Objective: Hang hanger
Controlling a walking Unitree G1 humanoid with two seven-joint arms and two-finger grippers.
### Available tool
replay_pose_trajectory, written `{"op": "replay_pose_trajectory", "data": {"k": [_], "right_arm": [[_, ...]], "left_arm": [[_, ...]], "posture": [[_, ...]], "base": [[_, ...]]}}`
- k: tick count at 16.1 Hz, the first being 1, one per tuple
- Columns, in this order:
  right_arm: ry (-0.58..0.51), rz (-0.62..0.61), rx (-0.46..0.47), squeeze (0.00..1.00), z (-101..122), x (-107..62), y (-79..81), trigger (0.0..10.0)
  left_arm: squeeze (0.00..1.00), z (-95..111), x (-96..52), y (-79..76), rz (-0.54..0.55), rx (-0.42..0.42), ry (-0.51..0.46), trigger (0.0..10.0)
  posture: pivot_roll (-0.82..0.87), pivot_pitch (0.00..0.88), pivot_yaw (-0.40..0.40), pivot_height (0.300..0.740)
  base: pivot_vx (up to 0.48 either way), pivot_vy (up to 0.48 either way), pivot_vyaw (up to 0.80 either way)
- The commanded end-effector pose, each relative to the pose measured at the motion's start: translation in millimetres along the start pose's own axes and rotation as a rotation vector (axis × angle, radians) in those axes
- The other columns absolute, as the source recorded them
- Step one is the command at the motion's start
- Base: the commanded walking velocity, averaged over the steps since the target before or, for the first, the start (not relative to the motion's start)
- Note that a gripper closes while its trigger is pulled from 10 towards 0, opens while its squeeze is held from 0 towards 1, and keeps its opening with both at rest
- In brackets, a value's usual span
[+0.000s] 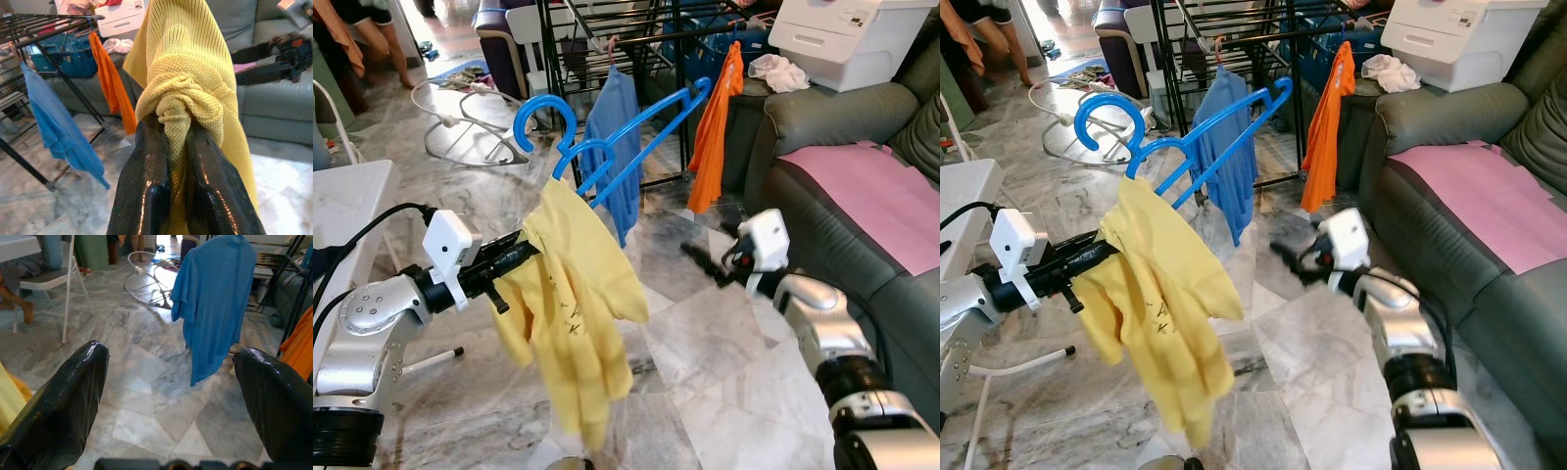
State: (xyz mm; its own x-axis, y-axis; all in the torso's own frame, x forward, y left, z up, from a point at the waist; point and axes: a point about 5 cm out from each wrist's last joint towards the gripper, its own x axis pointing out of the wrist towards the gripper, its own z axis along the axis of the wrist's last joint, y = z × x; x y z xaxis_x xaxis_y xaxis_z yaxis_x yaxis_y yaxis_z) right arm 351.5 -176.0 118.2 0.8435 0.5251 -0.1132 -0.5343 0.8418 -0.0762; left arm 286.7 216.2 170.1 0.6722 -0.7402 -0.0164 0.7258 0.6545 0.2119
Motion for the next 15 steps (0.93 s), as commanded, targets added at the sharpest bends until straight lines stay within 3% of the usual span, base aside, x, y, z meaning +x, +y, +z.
{"op": "replay_pose_trajectory", "data": {"k": [1, 3, 10, 12, 15], "right_arm": [[0.016, -0.02, 0.032, 0.0, -3, 1.2, -1.2, 10.0], [0.019, -0.018, 0.052, 0.0, -3, 4.1, 1.2, 10.0], [0.026, 0.1, 0.142, 0.0, -10, 24.6, 40.9, 10.0], [-0.026, 0.311, 0.162, 0.0, 1, 22.0, 59.9, 10.0], [0.007, 0.445, 0.18, 0.0, -7, 10.6, 65.2, 10.0]], "left_arm": [[0.0, 18, 2.2, -2.0, -0.032, 0.014, -0.066, 0.0], [0.0, 26, 8.2, -8.2, -0.061, -0.014, -0.103, 0.0], [0.0, 59, 35.2, -28.8, -0.164, -0.077, -0.244, 0.0], [0.0, 57, 35.0, -27.6, -0.151, -0.074, -0.236, 0.0], [0.0, 59, 34.8, -28.6, -0.155, -0.081, -0.234, 0.0]], "posture": [[-0.01, 0.012, 0.033, 0.74], [-0.01, 0.02, 0.033, 0.74], [-0.01, 0.025, 0.032, 0.74], [-0.01, 0.025, 0.033, 0.74], [-0.01, 0.025, 0.033, 0.74]], "base": [[0.0, 0.0, 0.0], [0.0, 0.0, 0.0], [0.0, 0.0, 0.0], [0.0, 0.0, 0.0], [0.0, 0.0, 0.0]]}}
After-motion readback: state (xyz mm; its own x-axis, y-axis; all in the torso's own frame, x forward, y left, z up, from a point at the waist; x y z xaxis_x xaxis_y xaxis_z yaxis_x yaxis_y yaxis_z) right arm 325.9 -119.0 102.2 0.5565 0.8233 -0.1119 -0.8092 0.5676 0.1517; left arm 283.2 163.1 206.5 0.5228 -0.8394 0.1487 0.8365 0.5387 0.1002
